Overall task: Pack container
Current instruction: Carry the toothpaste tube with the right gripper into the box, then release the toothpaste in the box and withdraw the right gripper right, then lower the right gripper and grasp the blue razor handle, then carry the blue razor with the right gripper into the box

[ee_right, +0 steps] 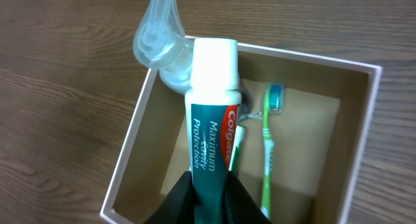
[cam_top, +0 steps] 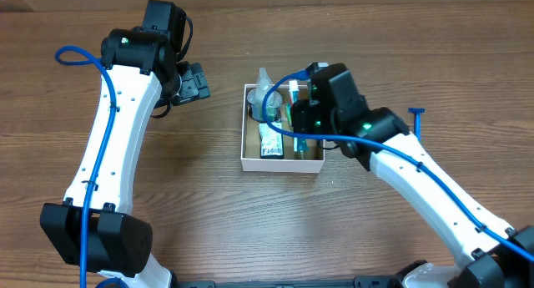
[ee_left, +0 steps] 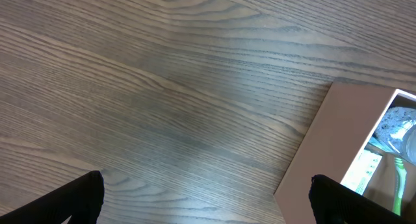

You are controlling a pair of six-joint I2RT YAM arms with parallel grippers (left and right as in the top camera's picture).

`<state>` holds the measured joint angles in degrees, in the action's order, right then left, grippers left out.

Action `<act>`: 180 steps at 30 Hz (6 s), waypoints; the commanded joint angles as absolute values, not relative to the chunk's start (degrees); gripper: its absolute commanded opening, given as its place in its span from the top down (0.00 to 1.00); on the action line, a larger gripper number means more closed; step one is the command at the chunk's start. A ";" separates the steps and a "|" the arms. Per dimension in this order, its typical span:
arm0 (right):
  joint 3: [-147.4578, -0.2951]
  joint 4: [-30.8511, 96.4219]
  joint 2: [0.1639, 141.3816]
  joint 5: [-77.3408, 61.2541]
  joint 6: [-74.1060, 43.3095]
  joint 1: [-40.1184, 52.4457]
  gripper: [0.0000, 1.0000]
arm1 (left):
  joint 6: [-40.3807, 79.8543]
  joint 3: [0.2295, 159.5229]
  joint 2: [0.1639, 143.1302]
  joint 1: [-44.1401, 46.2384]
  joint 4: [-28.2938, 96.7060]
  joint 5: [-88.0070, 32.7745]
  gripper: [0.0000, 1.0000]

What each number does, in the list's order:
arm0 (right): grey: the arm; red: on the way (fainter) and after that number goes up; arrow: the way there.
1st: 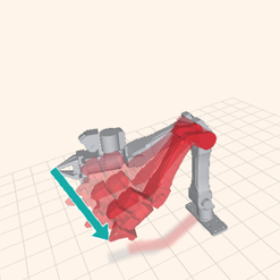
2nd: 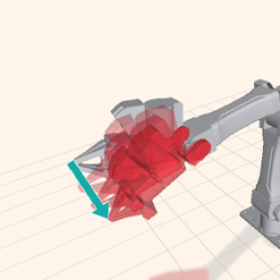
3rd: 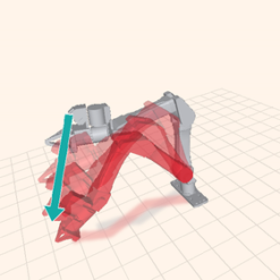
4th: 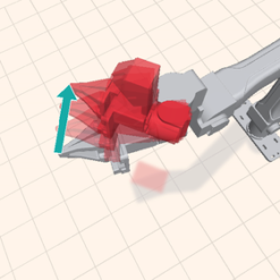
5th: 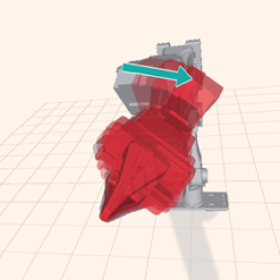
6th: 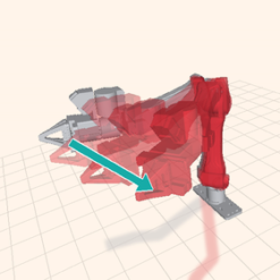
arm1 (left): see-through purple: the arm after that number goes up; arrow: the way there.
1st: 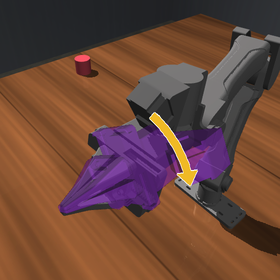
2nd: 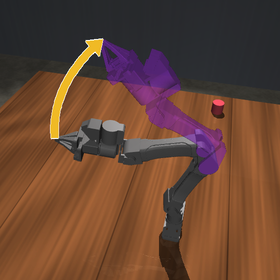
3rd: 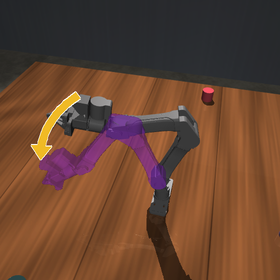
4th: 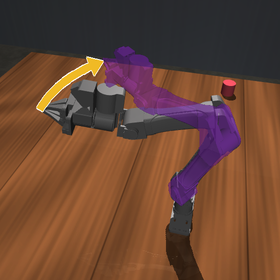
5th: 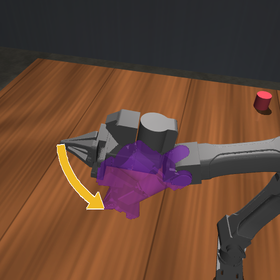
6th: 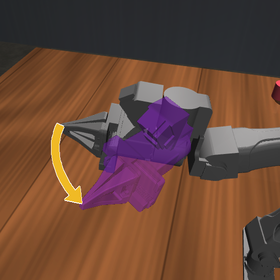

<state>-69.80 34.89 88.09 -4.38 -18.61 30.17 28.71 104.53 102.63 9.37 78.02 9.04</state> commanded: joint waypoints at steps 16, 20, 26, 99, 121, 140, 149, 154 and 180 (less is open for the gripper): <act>-71.16 34.13 94.80 2.92 -19.53 30.48 0.65 | 28.29 105.58 101.36 9.34 77.91 9.41 0.00; -71.16 35.88 94.80 2.92 -19.51 30.48 0.60 | 28.29 105.58 101.36 9.34 77.91 9.41 0.00; -71.24 37.43 93.67 2.94 -19.09 30.46 0.56 | 28.29 105.58 101.36 9.34 77.91 9.41 0.00; -57.01 35.44 102.65 -10.66 -0.16 -11.27 0.24 | 28.29 105.58 101.36 9.34 77.91 9.41 0.00; -53.98 20.32 102.67 0.19 -3.60 -11.33 0.26 | 28.29 105.58 101.36 9.34 77.91 9.41 0.00; -47.83 7.75 102.67 1.45 -3.62 -11.33 0.78 | 28.29 105.58 101.36 9.34 77.91 9.41 0.00; -48.14 8.01 102.65 1.41 -3.64 -11.31 0.88 | 28.29 105.58 101.49 9.34 77.73 9.41 0.00; -49.65 9.98 102.21 1.21 -5.65 -11.27 0.89 | 28.29 105.58 101.49 9.34 77.76 9.41 0.00; -51.57 21.04 76.31 -2.68 -13.87 13.28 0.89 | 28.29 105.58 101.51 9.34 77.76 9.41 0.00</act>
